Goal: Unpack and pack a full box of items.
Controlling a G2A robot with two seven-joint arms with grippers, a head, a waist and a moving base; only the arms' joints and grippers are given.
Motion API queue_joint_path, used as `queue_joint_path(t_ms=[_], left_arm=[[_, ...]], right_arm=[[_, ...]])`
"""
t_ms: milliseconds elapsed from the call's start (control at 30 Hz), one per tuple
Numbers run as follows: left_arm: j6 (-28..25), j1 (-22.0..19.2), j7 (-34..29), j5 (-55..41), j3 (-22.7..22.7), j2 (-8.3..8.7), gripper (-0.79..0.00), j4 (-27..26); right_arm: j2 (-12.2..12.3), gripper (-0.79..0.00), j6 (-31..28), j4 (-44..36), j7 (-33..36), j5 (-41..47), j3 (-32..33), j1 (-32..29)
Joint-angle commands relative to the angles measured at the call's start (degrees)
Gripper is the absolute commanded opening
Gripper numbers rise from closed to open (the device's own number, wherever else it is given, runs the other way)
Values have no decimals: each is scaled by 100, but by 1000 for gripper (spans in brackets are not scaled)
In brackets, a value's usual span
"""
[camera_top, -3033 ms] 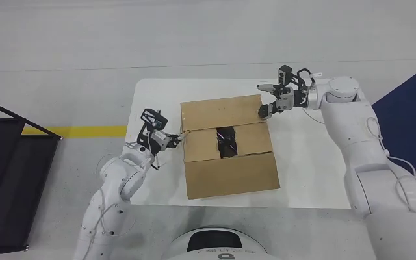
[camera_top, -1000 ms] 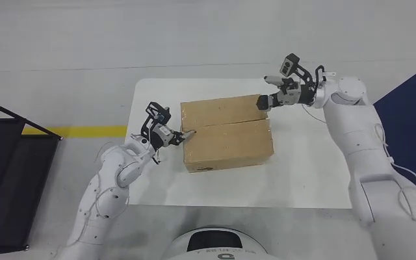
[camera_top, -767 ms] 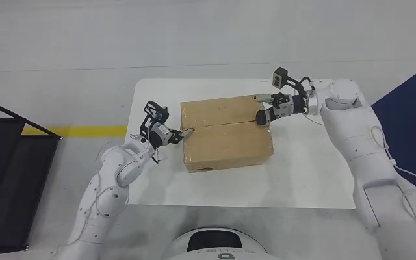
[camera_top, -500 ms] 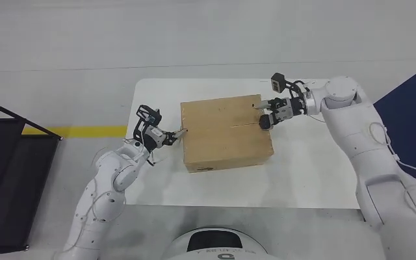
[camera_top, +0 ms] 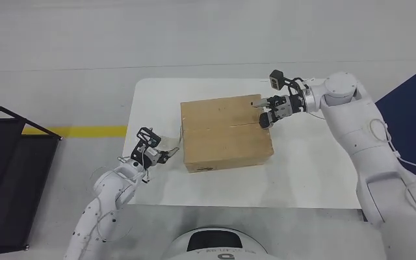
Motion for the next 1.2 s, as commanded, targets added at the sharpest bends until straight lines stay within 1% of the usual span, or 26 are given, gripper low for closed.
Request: queue_joint_path(t_ms=[0, 100, 167, 267, 400, 533, 700, 867, 1000, 1167], left_arm=[[62, -24, 74, -67, 57, -12, 0, 24], [244, -137, 105, -55, 165, -36, 0, 98], [434, -265, 37, 21, 240, -54, 0, 212], [569, -484, -44, 53, 398, -88, 0, 366], [609, -696, -87, 53, 550, -119, 0, 423], [523, -821, -43, 64, 642, -130, 0, 454], [419, -868, 60, 71, 679, -129, 0, 478], [406, -824, 331, -37, 583, -117, 0, 410], [238, -767, 494, -45, 513, -93, 0, 380], [336, -680, 724, -113, 426, -84, 0, 303]], right_arm=[[0, 0, 0, 0, 0, 0, 0, 0], [0, 0, 0, 0, 0, 0, 0, 0], [0, 0, 0, 0, 0, 0, 0, 0], [0, 0, 0, 0, 0, 0, 0, 0], [0, 0, 0, 0, 0, 0, 0, 0], [0, 0, 0, 0, 0, 0, 0, 0], [0, 0, 0, 0, 0, 0, 0, 0], [0, 0, 0, 0, 0, 0, 0, 0], [0, 0, 0, 0, 0, 0, 0, 0], [0, 0, 0, 0, 0, 0, 0, 0]])
